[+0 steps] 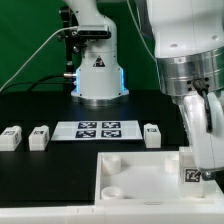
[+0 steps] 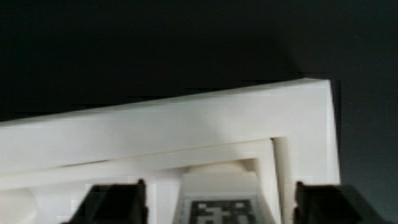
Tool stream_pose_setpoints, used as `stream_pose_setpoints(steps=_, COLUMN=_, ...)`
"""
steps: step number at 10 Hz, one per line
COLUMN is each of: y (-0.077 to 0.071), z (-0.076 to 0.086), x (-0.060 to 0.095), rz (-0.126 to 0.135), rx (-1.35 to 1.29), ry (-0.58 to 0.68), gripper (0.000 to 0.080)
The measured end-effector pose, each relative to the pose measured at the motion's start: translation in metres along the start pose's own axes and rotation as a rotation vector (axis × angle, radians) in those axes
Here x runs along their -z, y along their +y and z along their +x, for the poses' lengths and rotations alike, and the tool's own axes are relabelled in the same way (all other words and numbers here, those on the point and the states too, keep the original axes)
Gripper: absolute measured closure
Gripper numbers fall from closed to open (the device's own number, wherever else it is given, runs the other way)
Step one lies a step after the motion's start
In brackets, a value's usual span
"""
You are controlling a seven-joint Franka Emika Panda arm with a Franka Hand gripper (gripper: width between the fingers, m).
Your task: Assemble one leg
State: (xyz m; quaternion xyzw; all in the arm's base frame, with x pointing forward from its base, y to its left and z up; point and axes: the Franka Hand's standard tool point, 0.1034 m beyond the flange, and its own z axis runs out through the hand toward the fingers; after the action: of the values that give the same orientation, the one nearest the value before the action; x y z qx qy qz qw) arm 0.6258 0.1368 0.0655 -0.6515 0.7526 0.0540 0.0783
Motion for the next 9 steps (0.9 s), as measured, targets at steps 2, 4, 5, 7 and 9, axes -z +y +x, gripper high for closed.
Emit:
stream_pose_setpoints(steps=2, y=0.000, z=-0.001, x=0.000, rz=0.000, rx=0.007, ry=0.000, gripper=0.0183)
stream_pose_setpoints(steps=4, y=0.006, z=-0.004, x=0.002, rz=-0.006, rx=0.098, ry=-0.009, gripper=0.0160)
stream_pose_setpoints(steps=5, y=0.009, z=-0.009, x=0.009, rz=-0.006, rx=0.131, ry=-0.020, gripper=0.0152)
stream_pose_setpoints(steps=7, y=0.004, z=-0.015, x=0.029, rz=0.013, rx=0.285, ry=-0.029, gripper=0.0151)
stream_pose_setpoints(steps=9, y=-0.001, z=-0.023, x=0.047, rz=0.042, rx=0.311, ry=-0.036, gripper=0.0151)
